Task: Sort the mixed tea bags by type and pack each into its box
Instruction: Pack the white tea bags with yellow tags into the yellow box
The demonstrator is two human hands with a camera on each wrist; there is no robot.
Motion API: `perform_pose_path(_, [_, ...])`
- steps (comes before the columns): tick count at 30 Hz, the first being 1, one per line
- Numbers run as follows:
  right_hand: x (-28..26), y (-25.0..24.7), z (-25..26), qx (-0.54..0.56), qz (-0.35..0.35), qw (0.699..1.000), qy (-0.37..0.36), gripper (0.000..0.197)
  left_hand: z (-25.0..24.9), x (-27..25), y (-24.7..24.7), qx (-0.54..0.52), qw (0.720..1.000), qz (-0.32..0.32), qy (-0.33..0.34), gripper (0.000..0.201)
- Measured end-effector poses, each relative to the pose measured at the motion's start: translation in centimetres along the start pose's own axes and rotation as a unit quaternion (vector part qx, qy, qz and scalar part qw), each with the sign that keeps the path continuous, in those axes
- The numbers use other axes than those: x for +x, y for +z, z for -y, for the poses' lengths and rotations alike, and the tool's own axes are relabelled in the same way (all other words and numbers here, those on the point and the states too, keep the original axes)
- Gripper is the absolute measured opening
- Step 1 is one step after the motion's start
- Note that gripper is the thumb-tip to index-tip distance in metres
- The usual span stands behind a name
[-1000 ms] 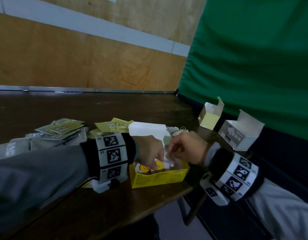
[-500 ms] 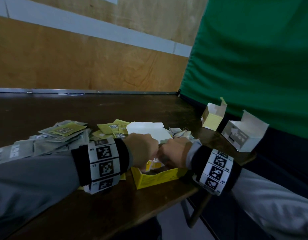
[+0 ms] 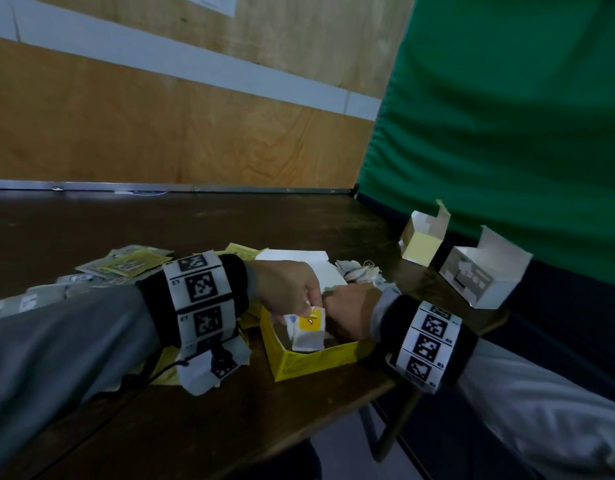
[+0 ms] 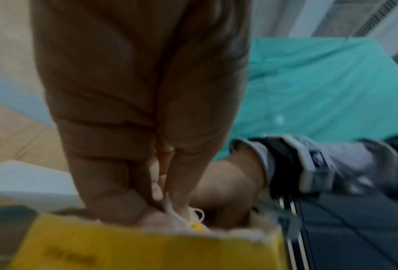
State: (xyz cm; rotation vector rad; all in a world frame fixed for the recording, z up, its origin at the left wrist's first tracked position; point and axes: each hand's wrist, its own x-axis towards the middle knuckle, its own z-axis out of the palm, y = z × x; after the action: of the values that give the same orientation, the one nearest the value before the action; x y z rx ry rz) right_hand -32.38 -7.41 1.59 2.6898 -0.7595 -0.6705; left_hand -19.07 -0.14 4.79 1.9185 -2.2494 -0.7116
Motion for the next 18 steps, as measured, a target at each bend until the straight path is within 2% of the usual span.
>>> perform_pose_path(3, [0.3,-0.2,0.0,0.015,0.027,1.000,0.003,0.029,-0.1,0.0,0.8,-0.001,1.000,0.009,-0.018,0.024])
perform_pose_path(6, [0.1,-0.6,0.0,0.022,0.035,0.999,-0.004,0.019,-0.1,0.0,1.7,0.107,0.994,-0.021,-0.020,0.032])
perform_pose_path(9, [-0.2,-0.6,-0.1,0.024,0.037,0.999,-0.011,0.009,0.0,-0.2,2.0,0.174,0.982,-0.072,0.011,0.038])
perform_pose_path(11, [-0.4,-0.6,-0.2,0.024,0.041,0.999,-0.017,0.002,0.1,-0.4,2.1,0.182,0.977,-0.105,0.029,0.033])
perform_pose_path(13, [-0.7,-0.9,-0.5,0.015,0.049,0.998,-0.019,0.009,0.2,-0.6,2.2,0.197,0.975,-0.095,0.037,0.025])
perform_pose_path(15, [-1.3,-1.4,-1.1,0.025,0.017,1.000,-0.008,0.016,0.2,-0.6,2.2,0.230,0.971,-0.062,0.025,0.022])
perform_pose_path(18, [-2.3,-1.9,-2.3,0.085,-0.071,0.994,0.001,0.014,0.3,-0.4,2.0,0.249,0.968,-0.023,0.010,0.024])
